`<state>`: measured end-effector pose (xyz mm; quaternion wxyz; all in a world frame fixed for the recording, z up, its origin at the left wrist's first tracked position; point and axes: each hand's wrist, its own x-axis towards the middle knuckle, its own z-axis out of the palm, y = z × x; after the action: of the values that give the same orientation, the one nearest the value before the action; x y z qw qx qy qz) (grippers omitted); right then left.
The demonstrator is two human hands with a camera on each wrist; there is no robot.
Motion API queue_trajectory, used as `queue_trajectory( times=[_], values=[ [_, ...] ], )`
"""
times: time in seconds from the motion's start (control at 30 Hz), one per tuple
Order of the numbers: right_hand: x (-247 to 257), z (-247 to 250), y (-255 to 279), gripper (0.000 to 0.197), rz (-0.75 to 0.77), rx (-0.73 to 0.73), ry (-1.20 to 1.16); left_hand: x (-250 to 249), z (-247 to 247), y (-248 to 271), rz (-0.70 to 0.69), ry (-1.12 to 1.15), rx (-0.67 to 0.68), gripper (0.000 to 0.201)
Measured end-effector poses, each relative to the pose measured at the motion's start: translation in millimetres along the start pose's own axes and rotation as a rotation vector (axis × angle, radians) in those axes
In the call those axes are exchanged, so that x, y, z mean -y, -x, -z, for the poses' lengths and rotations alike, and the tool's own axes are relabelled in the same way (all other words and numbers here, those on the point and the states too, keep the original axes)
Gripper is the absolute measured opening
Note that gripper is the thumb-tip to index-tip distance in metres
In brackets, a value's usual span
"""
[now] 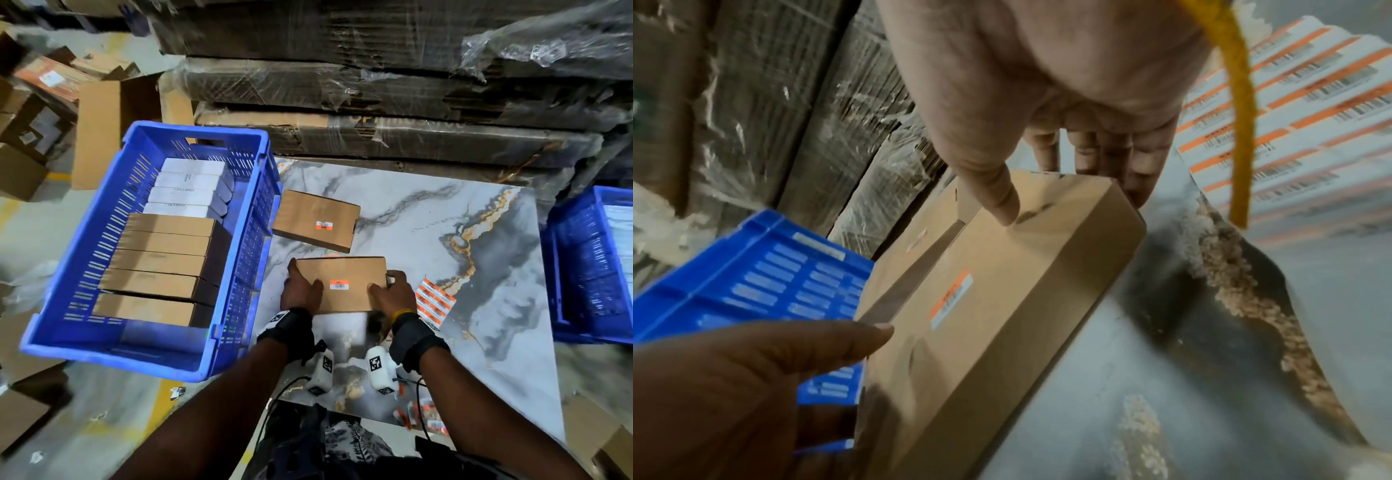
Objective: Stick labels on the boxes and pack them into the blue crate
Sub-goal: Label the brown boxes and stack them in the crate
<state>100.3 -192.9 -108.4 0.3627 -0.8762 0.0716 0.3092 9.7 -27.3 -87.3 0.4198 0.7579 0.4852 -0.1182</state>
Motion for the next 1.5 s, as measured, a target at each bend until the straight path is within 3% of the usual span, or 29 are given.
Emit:
queue_trajectory(
  times=[0.23, 0.3, 0.4, 0.5, 0.63, 0.73, 0.93, 1.13, 1.33, 1.5],
  values=[
    [20.3, 55.6, 35.2, 0.096, 0.141, -0.005, -0.140, -38.0, 36.2, 44.0, -0.324, -0.031, -0.099, 0.080],
    [37.0, 72.2, 52.4, 0.087, 0.175, -0.015, -0.182, -49.0, 53.3, 57.9, -0.427, -0.005, -0.152, 0.081],
    [72.1, 91.3, 83.0, 0.052, 0.304, 0.000, -0.264, -57.9, 92.6, 69.9, -0.541, 0.071, -0.229, 0.080],
    [116.0, 95.0, 116.1, 0.046, 0.469, 0.033, -0.208, -49.7, 146.9, 72.2, -0.599, 0.127, -0.239, 0.085],
    [172.4, 67.4, 142.0, 0.056, 0.617, 0.138, 0.036, -19.2, 223.0, 74.6, -0.547, 0.143, -0.217, 0.085],
    [206.5, 29.2, 159.1, 0.048, 0.698, 0.218, 0.180, 14.0, 275.8, 79.0, -0.549, 0.133, -0.207, 0.083],
    [244.5, -59.4, 202.4, 0.047, 0.812, 0.375, 0.427, 94.8, 351.4, 86.4, -0.444, 0.042, -0.209, 0.063],
    [247.9, -121.5, 227.6, 0.048, 0.859, 0.512, 0.651, 159.9, 367.6, 80.6, -0.338, -0.198, -0.209, 0.062],
    [253.1, -154.0, 229.3, 0.053, 0.823, 0.466, 0.768, 179.4, 375.2, 63.4, -0.354, -0.297, -0.228, 0.065],
    [266.1, -165.3, 224.2, 0.056, 0.789, 0.430, 0.841, 175.5, 381.2, 40.4, -0.313, -0.407, -0.163, 0.061]
  ],
)
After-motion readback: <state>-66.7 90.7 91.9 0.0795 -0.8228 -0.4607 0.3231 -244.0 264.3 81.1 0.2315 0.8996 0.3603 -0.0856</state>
